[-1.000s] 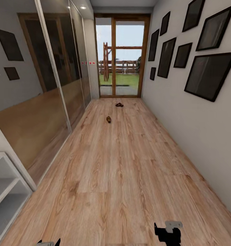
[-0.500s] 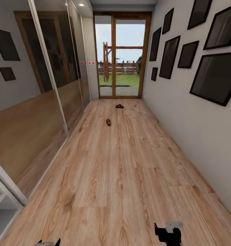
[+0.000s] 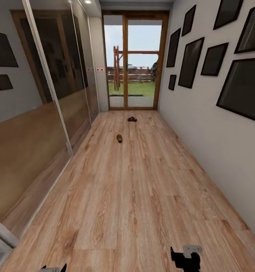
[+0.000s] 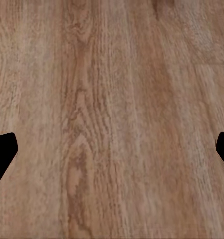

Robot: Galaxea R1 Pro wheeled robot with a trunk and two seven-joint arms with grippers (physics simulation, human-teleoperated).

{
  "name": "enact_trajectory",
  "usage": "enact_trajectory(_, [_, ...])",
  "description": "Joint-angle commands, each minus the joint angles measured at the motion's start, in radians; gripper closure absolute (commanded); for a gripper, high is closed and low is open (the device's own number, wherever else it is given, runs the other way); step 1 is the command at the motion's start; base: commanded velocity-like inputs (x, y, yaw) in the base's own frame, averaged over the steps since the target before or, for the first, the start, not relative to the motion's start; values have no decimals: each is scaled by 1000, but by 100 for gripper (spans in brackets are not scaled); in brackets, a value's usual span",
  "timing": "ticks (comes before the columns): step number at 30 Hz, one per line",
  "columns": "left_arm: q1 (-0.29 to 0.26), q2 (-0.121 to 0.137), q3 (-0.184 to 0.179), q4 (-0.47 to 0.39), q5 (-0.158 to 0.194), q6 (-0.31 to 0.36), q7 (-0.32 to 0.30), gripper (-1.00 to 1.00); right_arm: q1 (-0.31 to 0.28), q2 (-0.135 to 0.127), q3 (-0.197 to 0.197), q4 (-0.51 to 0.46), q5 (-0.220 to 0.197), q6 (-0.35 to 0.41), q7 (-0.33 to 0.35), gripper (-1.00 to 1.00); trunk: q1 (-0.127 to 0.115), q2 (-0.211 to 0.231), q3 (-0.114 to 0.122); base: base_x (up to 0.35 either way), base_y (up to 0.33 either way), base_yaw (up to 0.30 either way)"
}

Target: Pick up the two gym shoes and the two sandals from the corridor floor and place them onto the hallstand (shoe rack) in the corridor, making sure they are on the rack and not on the floor. Arrange them so the two gym shoes are next to each other and the two sandals are next to each other.

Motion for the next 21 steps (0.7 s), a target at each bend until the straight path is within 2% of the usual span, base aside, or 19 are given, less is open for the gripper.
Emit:
enact_trajectory(1, [-1,-1,8,1,-5,-2,-7,-100,-1,0,-6,1,11,-3,-5,-100,0,0,-1,338,0,0])
enact_trajectory(21, [-1,-1,8,1,-5,-2,-8,-100,1,0,-6,1,11,-3,-4,-100,0,0,-1,338,0,0])
